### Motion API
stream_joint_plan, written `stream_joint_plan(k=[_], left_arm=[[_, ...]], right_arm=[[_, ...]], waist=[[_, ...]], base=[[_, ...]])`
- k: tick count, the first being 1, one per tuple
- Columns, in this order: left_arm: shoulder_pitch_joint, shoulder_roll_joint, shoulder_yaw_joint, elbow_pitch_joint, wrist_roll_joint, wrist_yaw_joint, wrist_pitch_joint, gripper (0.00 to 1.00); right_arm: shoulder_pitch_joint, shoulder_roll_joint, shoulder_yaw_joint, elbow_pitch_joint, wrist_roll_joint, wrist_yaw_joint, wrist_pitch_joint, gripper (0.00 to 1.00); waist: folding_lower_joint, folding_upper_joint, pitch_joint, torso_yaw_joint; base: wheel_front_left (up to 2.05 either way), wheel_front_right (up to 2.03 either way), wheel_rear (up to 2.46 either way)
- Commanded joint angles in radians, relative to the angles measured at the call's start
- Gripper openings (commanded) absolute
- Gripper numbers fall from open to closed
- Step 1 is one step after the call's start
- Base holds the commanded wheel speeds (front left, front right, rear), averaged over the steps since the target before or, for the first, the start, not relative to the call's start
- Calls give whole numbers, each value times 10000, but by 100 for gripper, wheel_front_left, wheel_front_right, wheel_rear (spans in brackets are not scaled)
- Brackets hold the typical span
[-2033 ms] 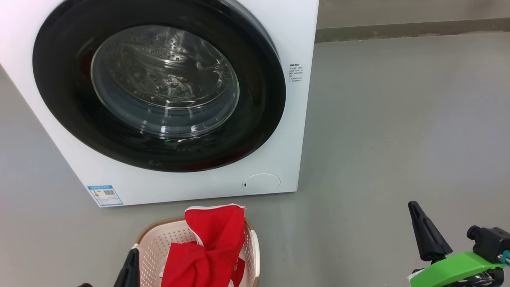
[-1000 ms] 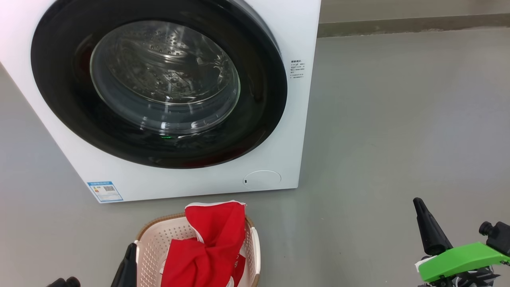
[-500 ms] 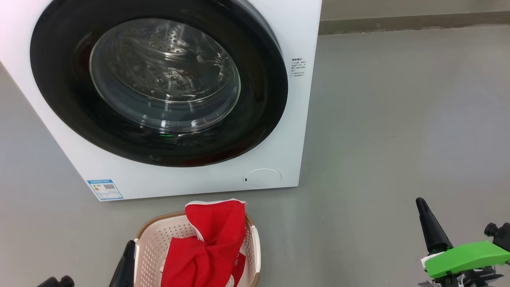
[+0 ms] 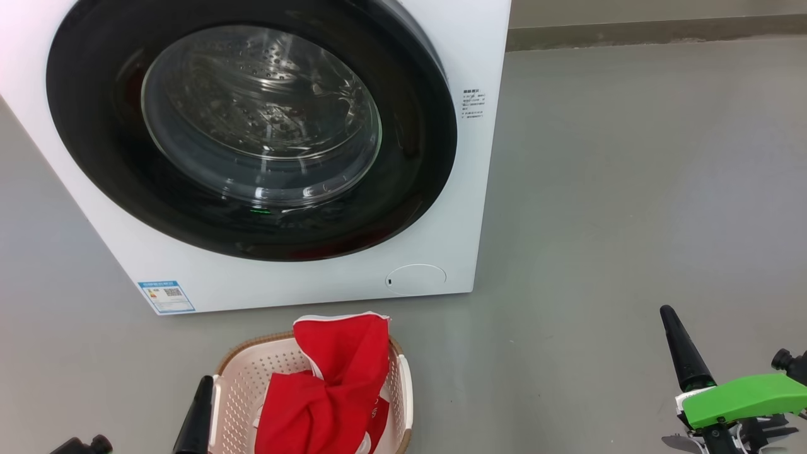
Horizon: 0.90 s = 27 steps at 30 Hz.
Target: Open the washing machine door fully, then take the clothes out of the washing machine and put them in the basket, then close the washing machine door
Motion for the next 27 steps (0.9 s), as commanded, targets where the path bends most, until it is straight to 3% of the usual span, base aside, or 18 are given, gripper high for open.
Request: stream_joint_plan(k=[1, 27], left_arm=[[-530, 52, 304, -172, -224, -105, 66, 0], [-959, -111, 738, 183, -2937, -462, 784, 0]], right_arm=[[-456, -91, 45, -232, 230, -5, 78, 0], [-669, 224, -370, -182, 2657, -8, 875, 0]], waist=[[-1, 0, 5, 2], [-1, 0, 135, 36]], base=[[0, 0, 0], [0, 0, 0]])
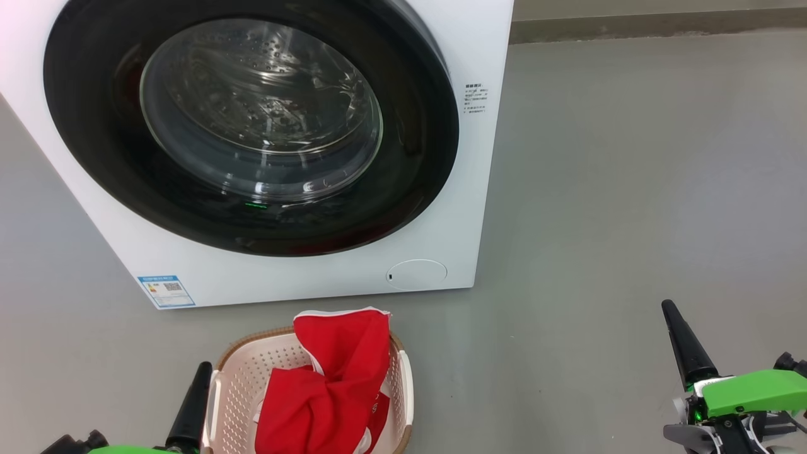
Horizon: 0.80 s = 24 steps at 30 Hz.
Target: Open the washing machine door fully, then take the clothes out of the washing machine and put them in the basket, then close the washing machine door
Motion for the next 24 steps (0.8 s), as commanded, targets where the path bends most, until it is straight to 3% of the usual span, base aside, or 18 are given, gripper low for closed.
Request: stream_joint_plan(k=[1, 17, 24], left_arm=[[-513, 82, 350, -170, -282, -184, 78, 0], [-768, -15, 608, 42, -1894, -396, 505, 0], [-777, -18, 618, 50, -1957, -405, 521, 0]], right_arm=[[-475, -60, 59, -236, 264, -6, 101, 0], [-601, 127, -187, -206, 1707, -7, 575, 0], [-606, 135, -197, -205, 1763, -7, 593, 0]], waist=[[0, -1, 6, 2], [0, -1, 83, 23], [0, -1, 86, 23]], base=[[0, 0, 0], [0, 0, 0], [0, 0, 0]])
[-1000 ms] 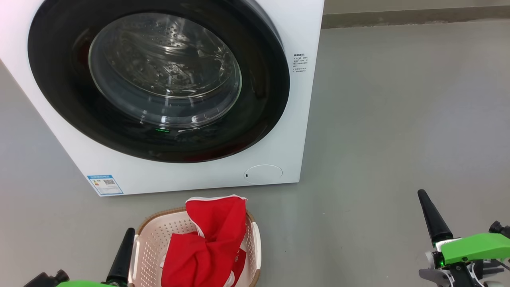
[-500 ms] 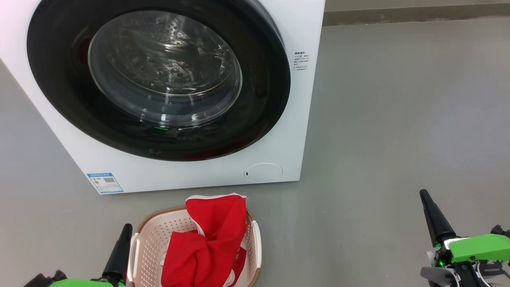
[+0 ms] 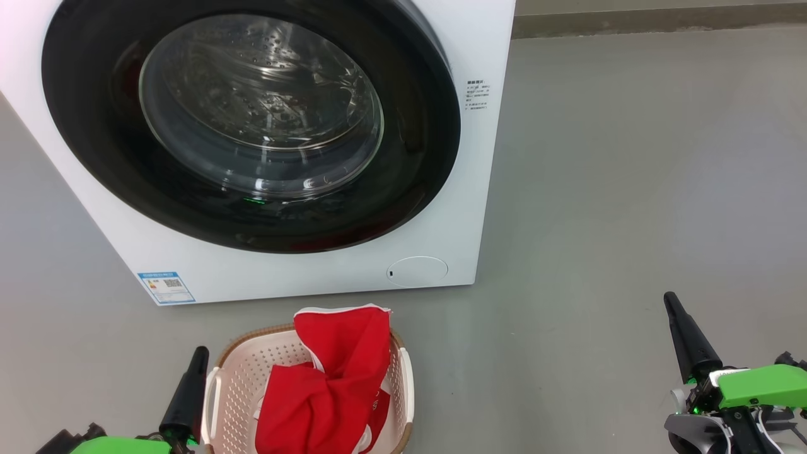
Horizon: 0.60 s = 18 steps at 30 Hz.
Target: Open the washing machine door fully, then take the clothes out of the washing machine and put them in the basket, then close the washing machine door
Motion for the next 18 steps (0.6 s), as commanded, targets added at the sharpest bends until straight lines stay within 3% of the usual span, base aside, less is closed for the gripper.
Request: stream_joint_plan(k=[1, 18], left_arm=[[-398, 87, 359, -200, -105, -75, 38, 0], [-397, 87, 357, -201, -106, -75, 37, 0]], right_arm=[[-414, -49, 142, -251, 61, -7, 68, 0], [-414, -49, 142, -251, 60, -7, 68, 0]], waist=[[0, 0, 0, 0], [0, 0, 0, 0]], base=[[0, 0, 0], [0, 0, 0]])
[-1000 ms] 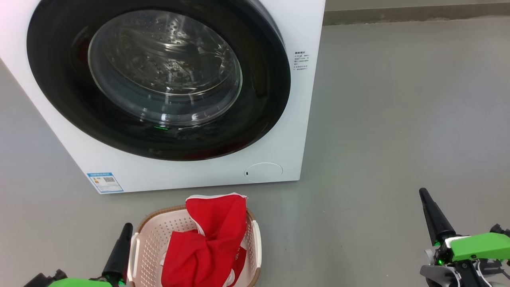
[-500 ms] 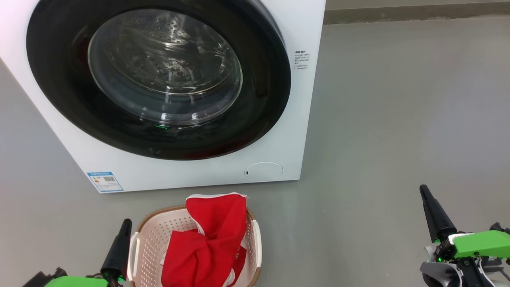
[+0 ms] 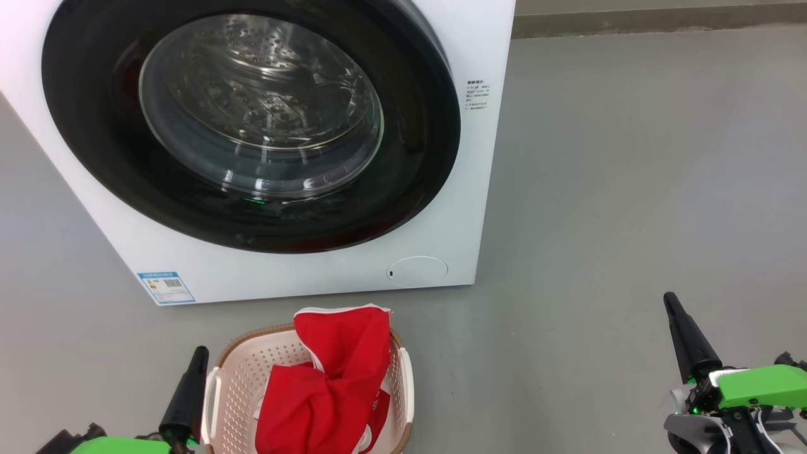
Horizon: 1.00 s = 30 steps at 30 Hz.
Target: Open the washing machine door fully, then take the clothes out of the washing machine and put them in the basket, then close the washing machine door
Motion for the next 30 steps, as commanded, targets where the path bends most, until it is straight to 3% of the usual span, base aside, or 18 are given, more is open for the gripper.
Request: stream_joint_plan(k=[1, 30], left_arm=[[-396, 89, 355, -203, -68, -75, 37, 0], [-396, 89, 354, -204, -69, -75, 36, 0]], right_arm=[[-414, -66, 154, -255, 60, -7, 68, 0], [-414, -66, 158, -255, 65, -7, 65, 0]], waist=[[-1, -1, 0, 0], [-1, -1, 0, 0]], base=[[0, 0, 0], [0, 0, 0]])
